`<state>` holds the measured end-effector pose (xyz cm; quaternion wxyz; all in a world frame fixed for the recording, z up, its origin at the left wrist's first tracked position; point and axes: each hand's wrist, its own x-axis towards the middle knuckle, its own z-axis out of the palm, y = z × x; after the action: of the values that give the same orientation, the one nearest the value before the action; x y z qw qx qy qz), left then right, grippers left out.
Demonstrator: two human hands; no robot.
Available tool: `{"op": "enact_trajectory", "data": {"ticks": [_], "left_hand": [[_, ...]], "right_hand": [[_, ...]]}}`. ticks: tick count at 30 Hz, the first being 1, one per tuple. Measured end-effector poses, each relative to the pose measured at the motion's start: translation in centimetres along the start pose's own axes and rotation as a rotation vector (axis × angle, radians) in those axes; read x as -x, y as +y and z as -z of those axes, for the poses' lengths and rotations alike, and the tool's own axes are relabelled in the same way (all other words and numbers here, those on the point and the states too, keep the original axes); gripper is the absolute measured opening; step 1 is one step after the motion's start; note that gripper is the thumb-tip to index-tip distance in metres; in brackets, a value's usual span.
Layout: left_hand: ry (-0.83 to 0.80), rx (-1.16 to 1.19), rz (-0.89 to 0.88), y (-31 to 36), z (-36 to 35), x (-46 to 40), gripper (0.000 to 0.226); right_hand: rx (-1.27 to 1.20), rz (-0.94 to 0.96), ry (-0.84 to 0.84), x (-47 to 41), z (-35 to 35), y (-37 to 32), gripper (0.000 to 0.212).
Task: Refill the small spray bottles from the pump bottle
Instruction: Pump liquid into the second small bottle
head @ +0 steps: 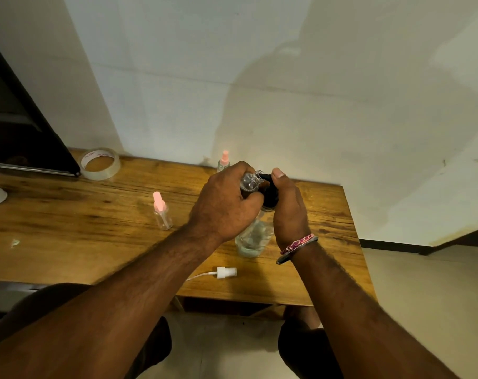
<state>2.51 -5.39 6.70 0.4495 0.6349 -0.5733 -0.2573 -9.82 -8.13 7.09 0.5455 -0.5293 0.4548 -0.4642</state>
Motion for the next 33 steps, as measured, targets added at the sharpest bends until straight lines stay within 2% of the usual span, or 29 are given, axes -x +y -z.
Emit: {"op": "enact_trajectory", "data": {"ticks": [6,14,24,33], "left_hand": [[-0.003,-0.020,0.007,-0.1,-0.1,0.1,0.032],[-0.007,0.010,-0.004,0.1,0.1,0.0,0.019],[-0.008,0.003,-0.013,0.0,0.3,-0.2,0.018],[-0.010,-0.011,-0.014,-0.1,0.1,-0.1,0.019]], "right_hand": [[0.010,0.016,0.005,-0.2,-0.1,-0.2,0.042],[0.006,0.028,-0.048,0.4,-0.1,-0.2,0.047],[0.011,0.005,-0.095,1.0,-0.1,-1.1,0.055],[-0.026,-0.003,-0.048,0.4,-0.3,-0.4,0.046]]}}
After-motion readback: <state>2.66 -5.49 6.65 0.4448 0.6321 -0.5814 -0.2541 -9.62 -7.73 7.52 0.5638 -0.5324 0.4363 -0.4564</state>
